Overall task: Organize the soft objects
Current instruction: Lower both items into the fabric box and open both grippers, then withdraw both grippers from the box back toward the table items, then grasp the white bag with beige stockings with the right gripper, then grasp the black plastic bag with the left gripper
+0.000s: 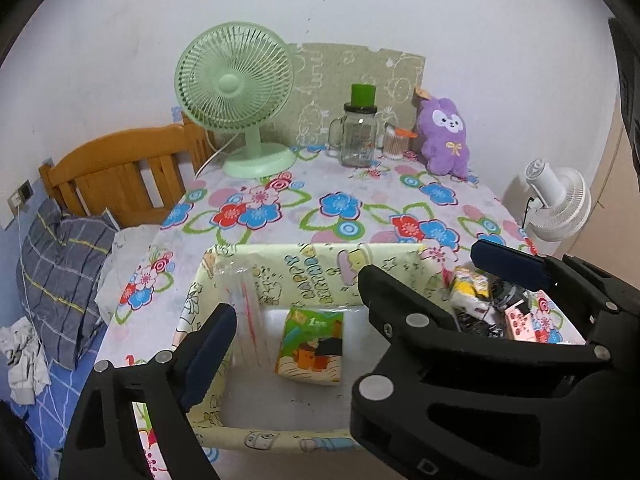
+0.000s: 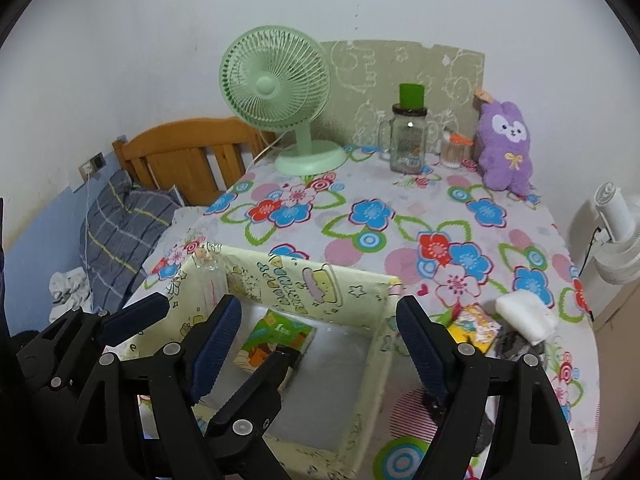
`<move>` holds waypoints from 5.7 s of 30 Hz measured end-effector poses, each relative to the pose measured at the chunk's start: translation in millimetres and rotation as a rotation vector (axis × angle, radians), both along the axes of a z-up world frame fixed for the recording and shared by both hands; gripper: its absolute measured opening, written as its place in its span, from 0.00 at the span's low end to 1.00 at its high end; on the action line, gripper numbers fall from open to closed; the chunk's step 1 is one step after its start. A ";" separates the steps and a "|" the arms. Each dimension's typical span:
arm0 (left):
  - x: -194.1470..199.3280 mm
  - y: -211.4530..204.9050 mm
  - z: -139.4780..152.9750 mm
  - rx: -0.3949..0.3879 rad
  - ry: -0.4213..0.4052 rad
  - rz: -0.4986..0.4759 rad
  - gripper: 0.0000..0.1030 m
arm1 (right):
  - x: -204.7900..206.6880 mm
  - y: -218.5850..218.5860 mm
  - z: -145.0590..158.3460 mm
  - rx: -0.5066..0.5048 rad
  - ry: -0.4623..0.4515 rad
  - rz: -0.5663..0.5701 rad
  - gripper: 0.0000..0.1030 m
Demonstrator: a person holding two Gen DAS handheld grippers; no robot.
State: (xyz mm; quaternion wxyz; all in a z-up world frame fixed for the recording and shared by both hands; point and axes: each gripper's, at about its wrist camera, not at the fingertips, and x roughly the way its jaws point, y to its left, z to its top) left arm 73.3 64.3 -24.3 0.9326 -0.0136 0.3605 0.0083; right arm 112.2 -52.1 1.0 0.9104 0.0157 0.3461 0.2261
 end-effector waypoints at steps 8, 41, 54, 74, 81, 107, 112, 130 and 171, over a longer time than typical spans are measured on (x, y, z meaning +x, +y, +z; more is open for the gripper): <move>-11.3 -18.9 17.5 0.036 -0.069 0.013 0.97 | -13.0 -25.4 13.8 0.022 -0.043 -0.049 0.89; -36.1 -102.5 33.4 0.002 -0.172 -0.164 1.00 | -60.9 -121.0 28.8 0.009 -0.150 -0.240 0.95; -42.0 -138.4 17.1 -0.006 -0.164 -0.235 0.98 | -72.1 -157.0 9.0 0.000 -0.145 -0.315 0.95; -32.6 -181.7 -39.4 -0.020 -0.040 -0.303 0.94 | -69.9 -194.5 -50.0 -0.009 -0.053 -0.368 0.89; -25.8 -191.5 -58.8 0.013 0.013 -0.301 0.91 | -61.4 -202.5 -73.8 -0.001 0.009 -0.373 0.85; -11.6 -208.4 -114.1 0.090 0.174 -0.267 0.81 | -38.5 -217.9 -145.0 -0.039 0.230 -0.397 0.27; -6.5 -203.5 -105.3 0.124 0.130 -0.230 0.81 | -35.5 -215.5 -136.0 -0.023 0.208 -0.371 0.24; 33.8 -184.8 -100.8 0.074 0.152 -0.100 0.74 | -1.4 -196.1 -112.5 -0.013 0.145 -0.297 0.24; 10.1 -177.4 -64.0 0.052 0.111 -0.132 0.29 | -17.2 -188.6 -82.9 -0.007 0.100 -0.329 0.25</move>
